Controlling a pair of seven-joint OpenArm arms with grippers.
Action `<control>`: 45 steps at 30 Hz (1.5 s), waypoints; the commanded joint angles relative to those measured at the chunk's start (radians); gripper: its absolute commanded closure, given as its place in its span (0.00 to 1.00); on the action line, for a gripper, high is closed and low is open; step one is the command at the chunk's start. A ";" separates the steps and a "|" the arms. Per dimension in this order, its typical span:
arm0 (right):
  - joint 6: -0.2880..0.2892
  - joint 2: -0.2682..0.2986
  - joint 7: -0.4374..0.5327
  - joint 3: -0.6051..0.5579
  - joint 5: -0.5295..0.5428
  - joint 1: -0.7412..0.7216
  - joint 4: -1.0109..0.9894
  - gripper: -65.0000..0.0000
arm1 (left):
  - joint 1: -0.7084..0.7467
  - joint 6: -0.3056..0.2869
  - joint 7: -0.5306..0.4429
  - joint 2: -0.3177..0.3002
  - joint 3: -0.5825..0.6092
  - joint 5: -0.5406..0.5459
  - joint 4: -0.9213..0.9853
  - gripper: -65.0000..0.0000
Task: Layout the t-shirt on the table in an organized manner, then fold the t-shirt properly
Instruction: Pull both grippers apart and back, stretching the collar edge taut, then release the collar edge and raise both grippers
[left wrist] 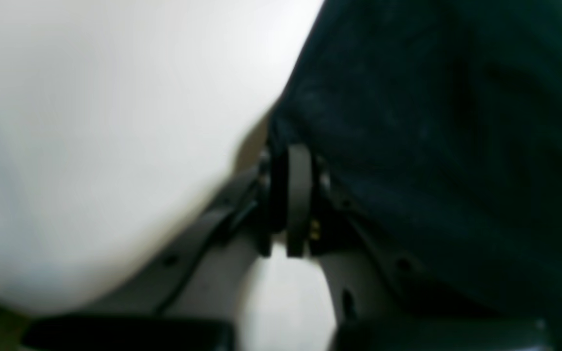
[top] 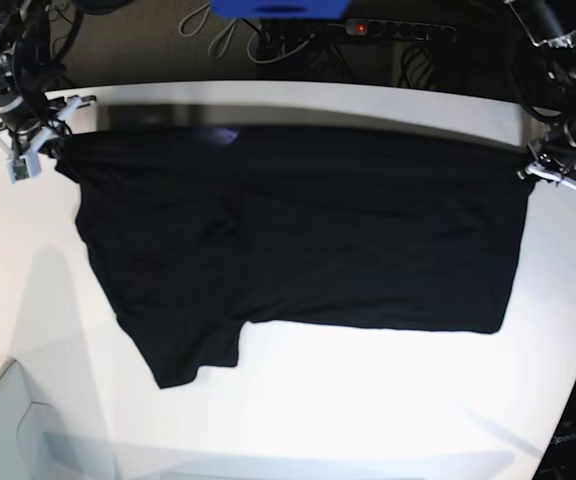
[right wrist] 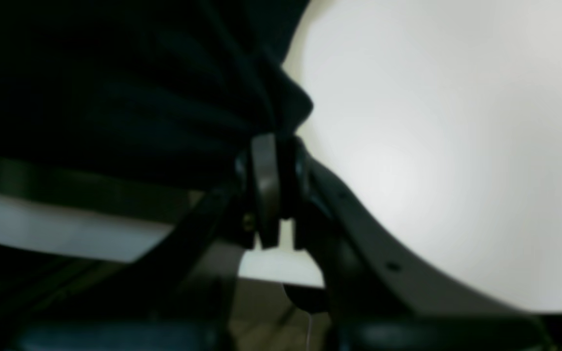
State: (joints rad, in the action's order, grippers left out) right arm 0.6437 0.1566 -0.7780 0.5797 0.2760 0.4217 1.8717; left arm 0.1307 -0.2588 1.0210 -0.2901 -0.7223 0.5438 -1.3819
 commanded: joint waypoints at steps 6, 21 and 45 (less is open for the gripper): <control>0.000 -0.035 0.130 0.016 -0.005 0.092 0.007 1.00 | 0.031 0.003 -0.017 -0.022 -0.004 0.006 -0.037 1.00; 0.000 -0.076 0.131 0.024 -0.007 0.098 0.004 0.80 | 0.111 0.003 -0.017 0.024 -0.001 0.005 -0.176 0.97; -0.008 -0.039 0.131 0.069 -0.007 -0.179 -0.007 0.47 | -0.065 0.011 -0.026 0.027 -0.010 -0.008 -0.409 0.48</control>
State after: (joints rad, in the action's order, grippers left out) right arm 0.6312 0.1085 -0.6666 0.6395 0.2565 0.2455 1.8511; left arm 0.0666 -0.2543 1.0054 -0.2493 -0.7292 0.5350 -1.7813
